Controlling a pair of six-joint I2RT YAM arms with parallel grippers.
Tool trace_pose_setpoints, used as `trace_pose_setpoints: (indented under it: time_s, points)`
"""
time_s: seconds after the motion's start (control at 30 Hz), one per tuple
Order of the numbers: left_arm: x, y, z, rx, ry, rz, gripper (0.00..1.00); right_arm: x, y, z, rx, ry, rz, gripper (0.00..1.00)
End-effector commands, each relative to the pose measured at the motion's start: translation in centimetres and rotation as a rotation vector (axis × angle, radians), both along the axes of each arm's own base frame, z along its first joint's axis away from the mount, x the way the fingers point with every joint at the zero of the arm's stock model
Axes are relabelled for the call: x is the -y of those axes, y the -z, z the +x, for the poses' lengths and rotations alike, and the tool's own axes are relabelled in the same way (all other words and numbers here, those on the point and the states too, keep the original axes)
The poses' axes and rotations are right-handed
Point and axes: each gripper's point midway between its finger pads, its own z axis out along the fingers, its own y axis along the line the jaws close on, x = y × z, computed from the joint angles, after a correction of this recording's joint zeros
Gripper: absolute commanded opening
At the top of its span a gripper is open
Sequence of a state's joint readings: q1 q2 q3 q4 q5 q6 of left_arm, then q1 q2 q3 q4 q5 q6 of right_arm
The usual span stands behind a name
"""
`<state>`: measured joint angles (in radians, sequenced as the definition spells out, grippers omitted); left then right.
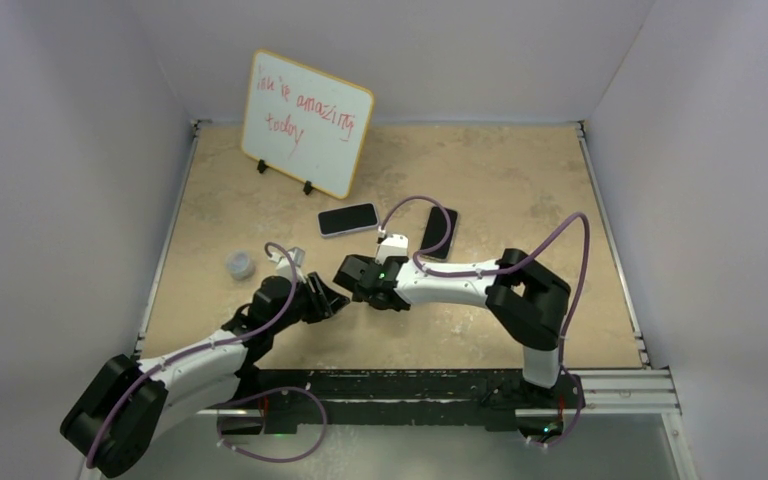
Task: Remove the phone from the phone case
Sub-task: Place the phone at the center of the board.
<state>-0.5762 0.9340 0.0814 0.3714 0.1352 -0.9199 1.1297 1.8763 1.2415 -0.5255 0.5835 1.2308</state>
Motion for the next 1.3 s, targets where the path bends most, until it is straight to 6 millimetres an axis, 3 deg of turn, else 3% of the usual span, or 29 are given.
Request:
trace_pose_setpoints:
  time_s: [0.0, 0.23, 0.5, 0.57, 0.73, 1.07, 1.27]
  points:
    - [0.8, -2.1, 1.0, 0.069, 0.021, -0.033, 0.41, 0.1, -0.1, 0.2, -0.005, 0.01, -0.002, 0.79]
    - [1.0, -2.2, 1.0, 0.078, 0.033, -0.034, 0.41, -0.7, -1.5, 0.2, 0.003, -0.019, 0.046, 0.54]
    - [2.2, -2.2, 1.2, 0.068, 0.083, -0.062, 0.41, -2.5, -4.3, 0.1, 0.01, -0.066, 0.192, 0.08]
    - [2.5, -2.2, 1.2, 0.066, 0.088, -0.075, 0.41, -2.8, -5.0, 0.0, 0.013, -0.075, 0.233, 0.01]
    - [3.2, -3.0, 1.7, 0.079, 0.096, -0.11, 0.41, -3.0, -5.9, -0.1, 0.02, -0.088, 0.279, 0.0]
    - [4.4, -5.1, 1.5, 0.135, 0.141, -0.218, 0.43, -3.0, -5.0, -0.5, -0.029, -0.07, 0.36, 0.0]
    - [4.1, -4.5, 1.3, 0.144, 0.142, -0.2, 0.46, -3.6, -5.2, -0.5, -0.06, -0.069, 0.448, 0.0]
